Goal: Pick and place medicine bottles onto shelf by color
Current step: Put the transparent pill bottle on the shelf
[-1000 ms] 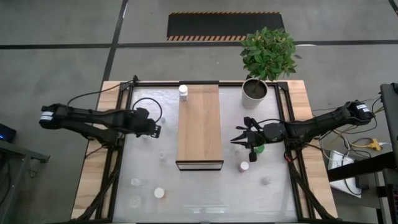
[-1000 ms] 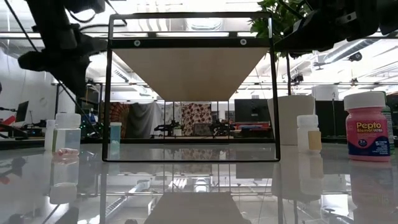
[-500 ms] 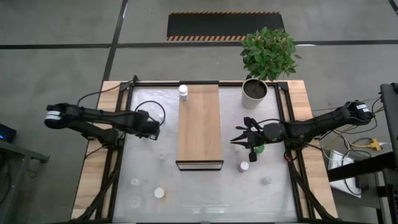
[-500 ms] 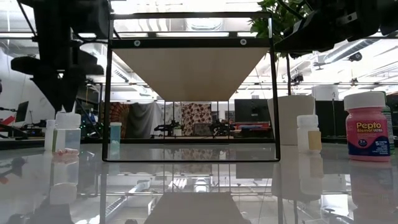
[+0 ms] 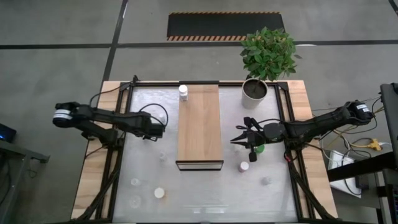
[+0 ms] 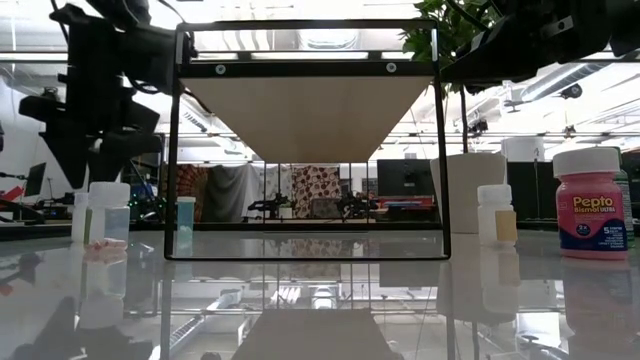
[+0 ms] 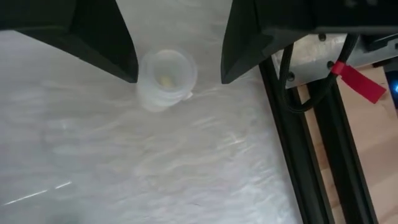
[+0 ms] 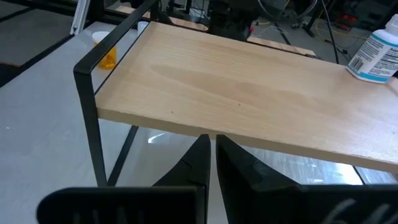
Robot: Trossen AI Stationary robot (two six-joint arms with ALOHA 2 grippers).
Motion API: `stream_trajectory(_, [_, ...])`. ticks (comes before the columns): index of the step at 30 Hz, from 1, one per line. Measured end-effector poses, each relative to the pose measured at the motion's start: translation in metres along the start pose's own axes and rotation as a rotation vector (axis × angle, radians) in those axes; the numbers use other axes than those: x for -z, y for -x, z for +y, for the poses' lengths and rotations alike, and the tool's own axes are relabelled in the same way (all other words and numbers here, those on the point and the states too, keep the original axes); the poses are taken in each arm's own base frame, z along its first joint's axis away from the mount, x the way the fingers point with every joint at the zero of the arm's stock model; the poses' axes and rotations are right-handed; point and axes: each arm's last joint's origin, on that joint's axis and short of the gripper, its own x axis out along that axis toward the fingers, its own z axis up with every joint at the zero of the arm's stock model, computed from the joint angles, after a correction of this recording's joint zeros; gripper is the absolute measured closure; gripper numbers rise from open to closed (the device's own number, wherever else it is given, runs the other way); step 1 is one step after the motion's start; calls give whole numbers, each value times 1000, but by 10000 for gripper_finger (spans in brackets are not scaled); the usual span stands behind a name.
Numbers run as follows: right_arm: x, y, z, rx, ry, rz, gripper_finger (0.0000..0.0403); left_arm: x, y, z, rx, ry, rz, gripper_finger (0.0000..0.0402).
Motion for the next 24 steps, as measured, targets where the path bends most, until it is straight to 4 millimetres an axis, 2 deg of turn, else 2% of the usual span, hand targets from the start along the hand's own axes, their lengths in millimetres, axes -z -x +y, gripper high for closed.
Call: stream_trajectory(24, [-1, 0, 0, 2, -29, -13, 385, -1, -4, -6, -1, -16, -13, 189])
